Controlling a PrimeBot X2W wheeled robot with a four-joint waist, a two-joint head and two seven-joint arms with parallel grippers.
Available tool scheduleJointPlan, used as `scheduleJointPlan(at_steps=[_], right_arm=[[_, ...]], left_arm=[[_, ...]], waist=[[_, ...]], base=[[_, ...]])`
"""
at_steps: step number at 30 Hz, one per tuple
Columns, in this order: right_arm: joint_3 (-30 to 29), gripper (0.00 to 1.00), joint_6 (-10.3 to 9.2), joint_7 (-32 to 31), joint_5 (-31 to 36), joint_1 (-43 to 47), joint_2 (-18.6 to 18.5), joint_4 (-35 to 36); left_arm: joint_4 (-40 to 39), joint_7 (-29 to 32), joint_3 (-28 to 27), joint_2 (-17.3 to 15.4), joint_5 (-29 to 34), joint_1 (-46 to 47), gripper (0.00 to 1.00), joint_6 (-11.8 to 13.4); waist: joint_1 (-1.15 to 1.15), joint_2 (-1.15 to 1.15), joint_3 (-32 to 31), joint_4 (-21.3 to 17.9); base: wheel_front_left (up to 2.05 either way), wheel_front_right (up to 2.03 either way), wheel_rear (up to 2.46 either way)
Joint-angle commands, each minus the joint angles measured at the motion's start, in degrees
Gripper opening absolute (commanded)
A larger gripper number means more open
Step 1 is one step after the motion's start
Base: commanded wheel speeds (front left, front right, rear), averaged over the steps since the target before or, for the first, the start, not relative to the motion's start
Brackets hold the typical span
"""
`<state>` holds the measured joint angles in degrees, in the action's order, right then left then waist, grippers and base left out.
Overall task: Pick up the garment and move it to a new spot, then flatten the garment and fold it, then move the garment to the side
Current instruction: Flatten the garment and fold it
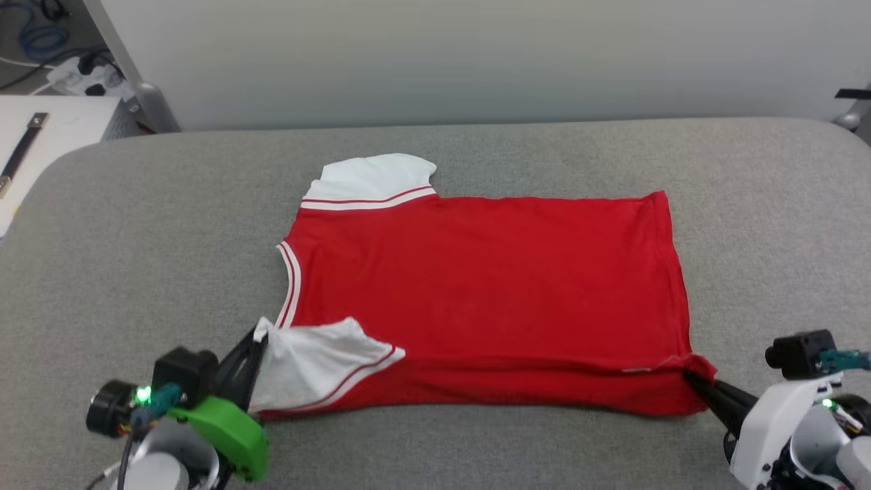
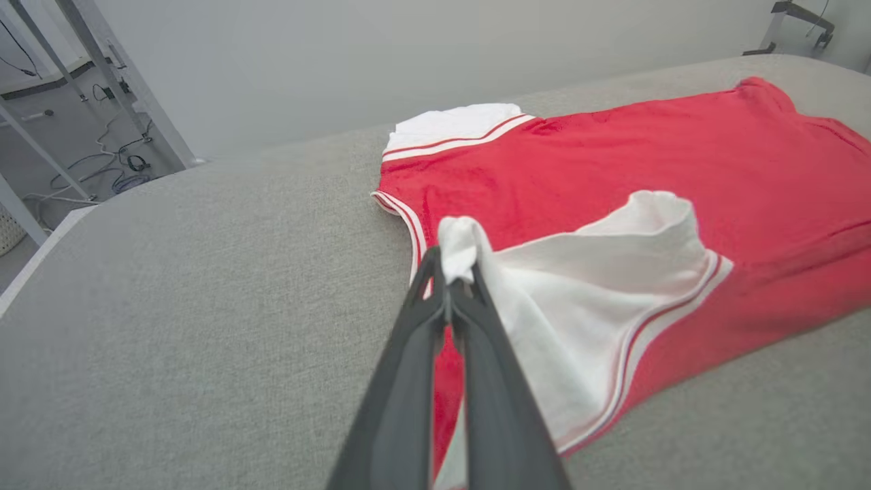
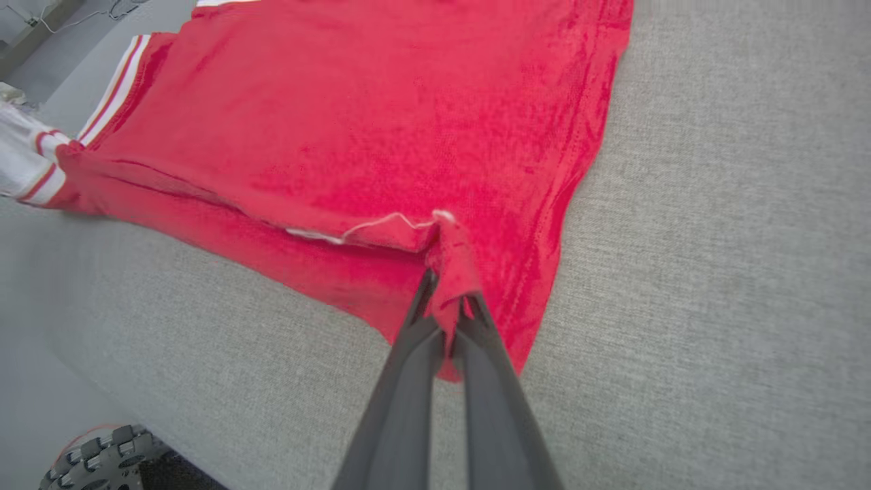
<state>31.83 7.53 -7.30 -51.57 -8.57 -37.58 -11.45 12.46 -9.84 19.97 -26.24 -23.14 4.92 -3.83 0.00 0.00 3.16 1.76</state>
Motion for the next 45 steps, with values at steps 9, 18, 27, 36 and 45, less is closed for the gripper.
scheduleJointPlan(at_steps=[9, 18, 27, 36, 45], right_arm=[[-1.4, 0.0, -0.04, -3.6, 0.3, -10.4, 2.2, -1.7], [1.9, 0.0, -0.04, -5.3, 0.5, -19.2, 5.1, -9.4], [6.1, 0.0, -0.04, -3.1, -1.5, -21.1, 6.7, -15.2], [6.0, 1.0, -0.04, 2.5, -3.7, -19.6, 5.6, -15.5], [4.3, 1.0, -0.04, 5.3, -3.1, -15.9, 3.6, -11.1]], left_arm=[[10.3, 2.0, 3.1, -1.1, 1.7, 17.9, 0.0, -2.9], [24.8, 1.6, 9.8, 0.0, 0.1, 26.6, 0.0, -3.6], [34.0, -1.9, 18.2, 1.1, -5.4, 30.2, 0.0, -3.6], [38.0, -3.5, 22.1, -0.1, -9.7, 32.8, 1.0, -3.7], [31.7, 1.7, 27.6, -5.8, -15.5, 36.4, 1.0, -3.7]], waist=[[0.0, 0.0, 10.4, -3.1], [0.0, 0.0, 14.6, -3.4], [0.0, 0.0, 13.9, -2.8], [0.0, 0.0, 9.4, -1.2], [0.0, 0.0, 6.1, 0.5]], base=[[0.0, 0.0, 0.0], [0.0, 0.0, 0.0], [0.0, 0.0, 0.0], [0.0, 0.0, 0.0], [0.0, 0.0, 0.0]])
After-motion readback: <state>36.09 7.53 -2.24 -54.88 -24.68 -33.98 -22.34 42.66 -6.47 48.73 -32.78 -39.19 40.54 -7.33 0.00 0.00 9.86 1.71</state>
